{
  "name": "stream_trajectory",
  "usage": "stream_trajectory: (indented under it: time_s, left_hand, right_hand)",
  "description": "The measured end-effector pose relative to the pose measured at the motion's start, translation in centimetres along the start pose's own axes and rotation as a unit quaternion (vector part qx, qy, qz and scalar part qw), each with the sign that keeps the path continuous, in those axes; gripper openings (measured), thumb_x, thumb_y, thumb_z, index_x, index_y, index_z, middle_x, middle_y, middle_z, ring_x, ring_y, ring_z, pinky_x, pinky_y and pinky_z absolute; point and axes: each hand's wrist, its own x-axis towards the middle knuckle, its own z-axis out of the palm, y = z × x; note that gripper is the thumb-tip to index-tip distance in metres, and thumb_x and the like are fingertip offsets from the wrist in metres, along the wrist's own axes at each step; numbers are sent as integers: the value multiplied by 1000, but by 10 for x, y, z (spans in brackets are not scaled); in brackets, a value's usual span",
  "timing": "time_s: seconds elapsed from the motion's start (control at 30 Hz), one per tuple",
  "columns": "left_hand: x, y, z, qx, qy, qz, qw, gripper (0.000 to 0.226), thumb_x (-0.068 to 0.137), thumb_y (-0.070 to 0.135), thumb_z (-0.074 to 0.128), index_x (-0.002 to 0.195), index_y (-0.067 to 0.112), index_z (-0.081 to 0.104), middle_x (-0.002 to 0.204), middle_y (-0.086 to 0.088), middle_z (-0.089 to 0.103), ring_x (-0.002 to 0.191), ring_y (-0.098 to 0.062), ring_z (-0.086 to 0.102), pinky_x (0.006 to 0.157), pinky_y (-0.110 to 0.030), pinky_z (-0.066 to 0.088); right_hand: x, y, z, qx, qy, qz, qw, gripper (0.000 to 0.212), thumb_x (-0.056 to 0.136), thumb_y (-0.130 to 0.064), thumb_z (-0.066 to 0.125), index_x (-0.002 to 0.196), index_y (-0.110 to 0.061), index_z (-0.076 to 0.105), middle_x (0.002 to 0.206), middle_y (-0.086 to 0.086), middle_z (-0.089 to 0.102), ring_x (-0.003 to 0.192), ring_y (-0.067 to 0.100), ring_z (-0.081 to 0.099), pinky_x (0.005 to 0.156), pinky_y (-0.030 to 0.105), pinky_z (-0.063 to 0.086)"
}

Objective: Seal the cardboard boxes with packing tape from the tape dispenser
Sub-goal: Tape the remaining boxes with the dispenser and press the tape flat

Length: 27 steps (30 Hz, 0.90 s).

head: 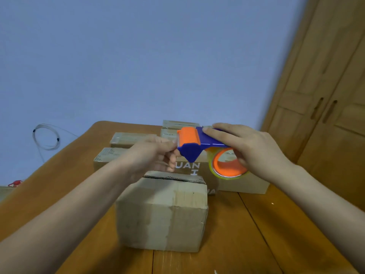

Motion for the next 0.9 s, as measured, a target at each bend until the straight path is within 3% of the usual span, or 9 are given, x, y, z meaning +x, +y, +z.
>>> stream_trajectory:
  time_s: [0.1,0.27,0.47,0.6,0.67,0.77,0.9]
  left_hand:
    - [3,1,-5,52,-11,10,999,37,99,15,47,65,5,59,53,-7,55,48,-17,57,51,-25,53]
    - [4,-3,-24,91,-24,2,996,35,97,16,51,64,5,58,50,-6,52,46,-17,58,50,-24,53]
    - [-5,-17,-56,99,-41,-20,994,31,90,19,53,63,4,58,54,-11,51,50,-21,60,51,-24,52]
    - [-16,-31,-95,101,-11,-12,995,30,85,24,58,62,5,60,56,-11,49,51,-23,58,57,-31,54]
    - [-23,-38,-119,104,13,-16,994,33,76,34,75,58,9,62,57,-10,47,51,-21,56,53,-27,52]
    - [-32,-51,-143,104,22,-36,994,55,43,57,88,57,11,62,56,-8,47,53,-22,54,52,-25,50]
    - [-35,-63,-159,85,21,-35,996,64,36,59,90,56,8,58,55,-10,42,50,-22,52,50,-24,49]
  right_hand:
    - [-4,6,1,19,-40,-7,999,81,74,5,73,138,-28,36,124,11,62,90,33,60,61,28,40]
    - [-17,9,-2,23,-56,-24,998,81,75,5,72,139,-29,37,128,11,60,100,31,59,72,34,48]
    - [-38,11,2,40,-78,-14,996,91,69,14,68,139,-33,37,127,9,60,99,35,59,70,44,55]
    - [-57,21,0,42,-79,7,996,91,67,13,72,138,-34,40,123,7,63,97,26,55,69,31,49]
    - [-65,29,-4,41,-90,25,995,90,67,11,75,137,-32,41,122,8,64,94,24,54,68,27,40]
    - [-78,36,-8,40,-115,32,992,91,64,8,80,137,-31,41,121,9,64,86,31,61,63,25,40]
    - [-89,41,-10,50,-121,53,990,93,62,8,81,137,-31,42,121,9,64,92,25,55,63,26,40]
